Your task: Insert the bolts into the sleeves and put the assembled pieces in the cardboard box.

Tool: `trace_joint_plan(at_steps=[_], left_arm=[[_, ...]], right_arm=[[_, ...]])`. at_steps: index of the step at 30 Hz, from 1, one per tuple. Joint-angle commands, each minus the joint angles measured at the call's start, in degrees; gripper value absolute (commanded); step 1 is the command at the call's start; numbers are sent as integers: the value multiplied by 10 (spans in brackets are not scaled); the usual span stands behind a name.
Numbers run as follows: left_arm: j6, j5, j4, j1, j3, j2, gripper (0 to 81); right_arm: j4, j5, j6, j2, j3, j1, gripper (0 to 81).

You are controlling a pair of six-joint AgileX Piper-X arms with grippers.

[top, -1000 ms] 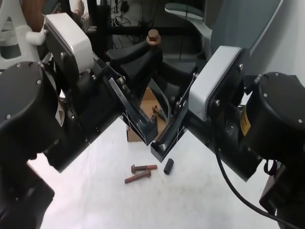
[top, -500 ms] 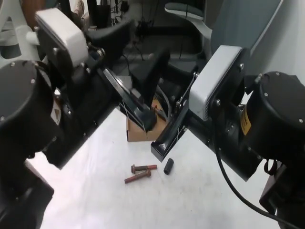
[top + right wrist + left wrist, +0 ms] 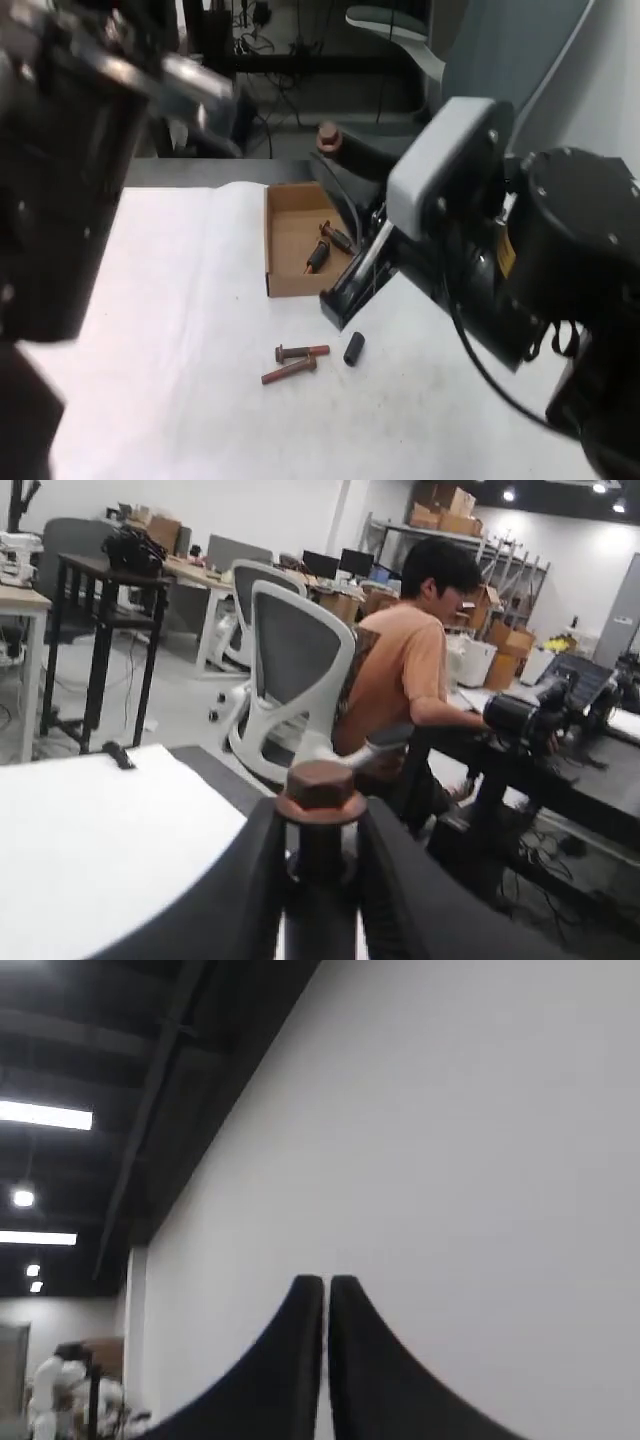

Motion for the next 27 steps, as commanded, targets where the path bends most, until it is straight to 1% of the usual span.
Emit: trace_joint_plan(at_steps=[1,4,7,10,14,17,21,24,27], left_arm=[[4,-27,124,1,29,-43,18],[-36,-27,196,1,66,-87,18],[-92,-27,201,1,106,-134,18],[-123,-27,201,0,138,-175,18],[-126,-19,201,0,177,-218,18],[-128,-19,201,0,198,-240,18],[-138,-19,202,0,209,-262,18],[-138,-19,200,0,209,-265,18],[-138,-10,200,0,209,-265,18]], right_arm=[[70,9,0,-1,-41,-25,4],[129,9,0,20,-95,-52,4],[194,5,15,61,-160,-79,4],[253,-9,20,117,-229,-96,4],[308,-13,17,198,-319,-106,4],[375,-12,18,268,-392,-112,4],[456,-12,36,355,-476,-121,4],[501,-12,52,408,-525,-128,4],[519,-12,52,453,-557,-136,4]])
